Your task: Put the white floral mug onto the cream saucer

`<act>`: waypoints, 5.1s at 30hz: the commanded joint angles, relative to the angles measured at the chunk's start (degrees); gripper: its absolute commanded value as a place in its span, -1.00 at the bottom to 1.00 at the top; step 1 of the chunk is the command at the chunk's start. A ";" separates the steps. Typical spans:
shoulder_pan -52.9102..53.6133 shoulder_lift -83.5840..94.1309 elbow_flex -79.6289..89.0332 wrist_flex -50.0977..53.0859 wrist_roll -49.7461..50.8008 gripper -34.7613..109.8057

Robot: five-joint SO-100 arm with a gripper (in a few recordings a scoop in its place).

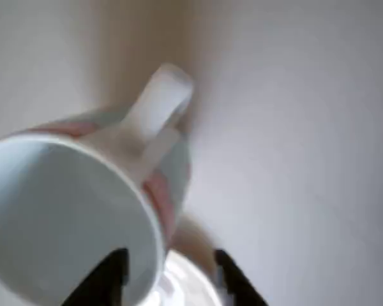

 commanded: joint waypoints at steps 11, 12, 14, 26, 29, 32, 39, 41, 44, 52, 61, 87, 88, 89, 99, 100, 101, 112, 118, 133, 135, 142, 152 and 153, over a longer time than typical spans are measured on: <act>-0.35 -13.45 2.55 -13.01 0.88 -0.32; -0.26 -14.33 2.55 -13.54 0.88 -0.33; -0.18 -16.17 2.55 -14.50 0.88 -0.34; -0.44 -24.70 2.81 -18.72 0.97 -0.54; -0.18 -23.03 2.81 -18.46 1.41 -0.54; 0.00 -17.75 2.81 -16.70 1.49 -0.54; -2.46 -1.05 1.23 -8.00 1.32 -0.54; -3.96 2.90 0.26 -4.92 1.67 -0.54; -5.98 6.42 -2.55 -0.79 2.46 -0.54; -11.43 11.51 -12.22 8.09 4.22 -0.54; -23.20 8.53 -16.35 8.96 7.47 -0.54; -33.93 -12.22 -10.20 -10.55 7.56 -0.54; -33.66 -12.39 -9.84 -11.07 7.47 -0.54; -33.40 -12.74 -9.76 -11.51 7.29 -0.54; -31.11 -13.89 -9.49 -12.04 4.75 -0.54; -30.85 -13.80 -9.49 -11.95 4.48 -0.54; -30.59 -13.62 -9.49 -11.95 4.31 -0.54; -29.88 -12.66 -9.49 -10.37 3.34 -0.54; -29.09 -12.74 -9.40 -9.67 2.37 -0.54; -30.06 -14.59 -7.91 -10.55 2.46 -0.54; -31.20 -15.12 -7.91 -10.55 2.90 -0.54; -35.95 -17.67 -7.91 -10.55 5.27 -0.48; -37.97 -18.54 -8.17 -10.28 5.80 -0.25; -37.79 -17.93 -8.53 -9.84 5.63 -0.25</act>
